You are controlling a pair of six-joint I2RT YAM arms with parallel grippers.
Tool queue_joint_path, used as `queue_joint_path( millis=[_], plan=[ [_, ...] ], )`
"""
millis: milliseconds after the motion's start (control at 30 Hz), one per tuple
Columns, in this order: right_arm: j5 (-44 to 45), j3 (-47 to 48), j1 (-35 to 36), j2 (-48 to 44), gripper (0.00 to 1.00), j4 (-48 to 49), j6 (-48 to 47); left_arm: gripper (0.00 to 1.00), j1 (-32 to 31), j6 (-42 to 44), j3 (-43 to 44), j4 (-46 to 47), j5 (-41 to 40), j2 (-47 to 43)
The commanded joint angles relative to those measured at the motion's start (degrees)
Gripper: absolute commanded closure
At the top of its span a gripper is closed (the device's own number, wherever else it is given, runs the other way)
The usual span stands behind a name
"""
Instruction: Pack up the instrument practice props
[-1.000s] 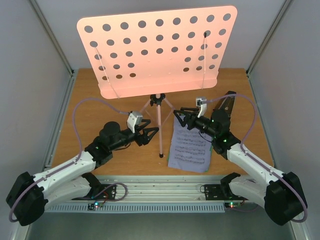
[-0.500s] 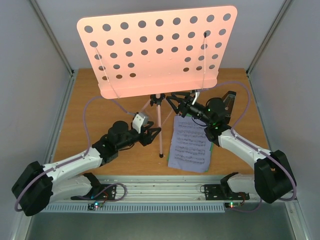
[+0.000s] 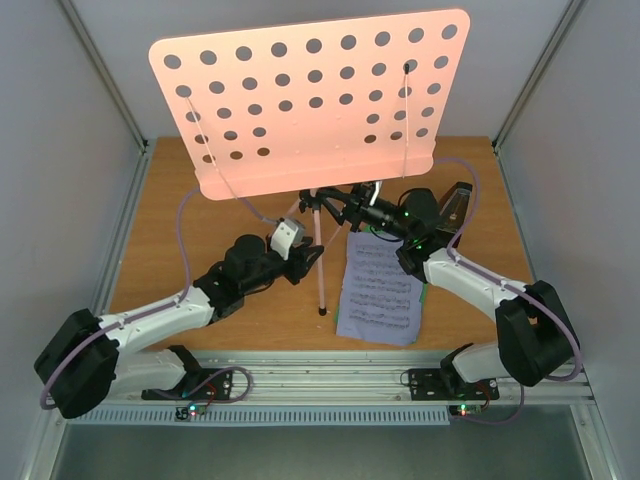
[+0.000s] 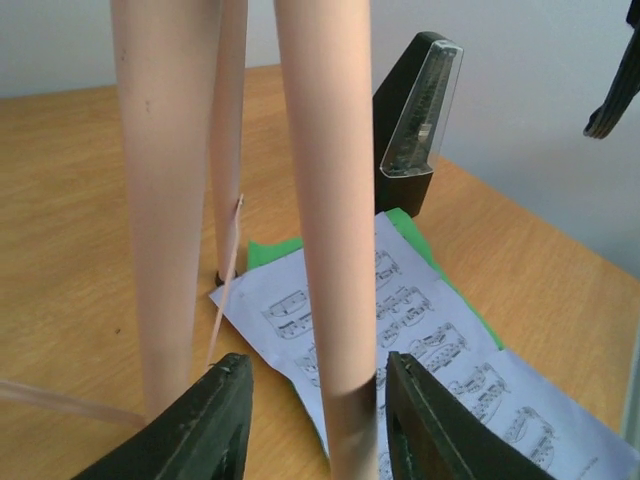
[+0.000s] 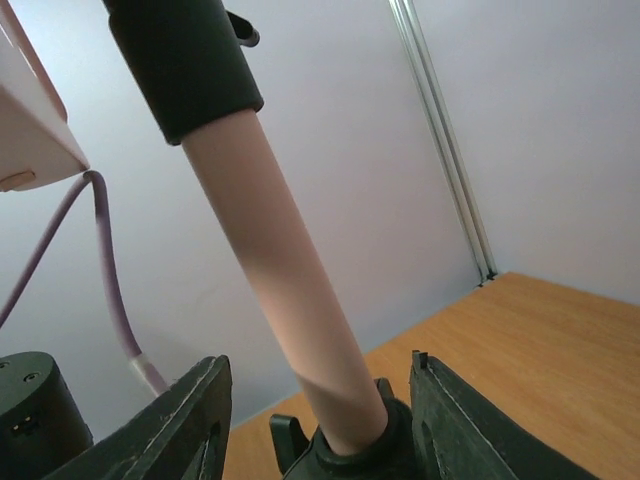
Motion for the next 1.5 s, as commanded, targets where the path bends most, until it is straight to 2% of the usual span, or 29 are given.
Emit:
queue_joint_path(
  millis=[0,100,200,300,367,500,700,900,1067,1300,1467],
  plan=[
    [-1.1,3.5,0.6,1.6,0.5,3.9,-3.8,0.67,-0.3,2.3,2.1,4.6,-2.2,1.9],
    [-1.3,4.7,0.7,2.4,0.51,3.5,-4.8,0.74,-0.4,3.4,2.6,3.7,-2.7,2.8],
    [-1.7,6.0,0.7,3.1,0.52,2.4,-5.8,0.75,-0.3,3.5,2.4,4.0,-2.7,3.0],
    [-2.7,7.2,0.8,4.0,0.53,1.5,-6.4,0.69,-0.3,3.3,2.5,4.2,-3.0,3.4],
    [-3.1,8.0,0.9,4.5,0.54,1.1,-6.7,0.62,-0.4,3.4,2.5,4.3,-3.3,3.7],
    [-4.2,9.4,1.1,5.1,0.55,-0.5,-8.1,0.62,-0.3,3.8,2.6,5.1,-4.0,4.6],
    [-6.1,11.8,1.1,6.6,0.55,-3.2,-9.7,0.76,-0.3,5.0,3.2,6.2,-3.9,6.2],
    [-5.8,12.4,1.1,7.8,0.56,-3.5,-10.2,0.99,-0.3,5.2,3.4,5.3,-4.2,5.7],
    [-3.9,10.4,1.1,7.8,0.56,-1.1,-9.5,1.0,-0.3,4.1,3.2,2.7,-5.3,1.7],
    [-3.2,8.3,1.1,6.7,0.5,0.6,-8.1,1.0,-0.3,3.7,2.6,0.6,-5.6,-5.1],
    [-0.4,4.0,1.1,3.9,0.3,1.3,-8.5,1.0,-0.4,1.8,1.5,0.2,-6.9,-7.5]
  ],
)
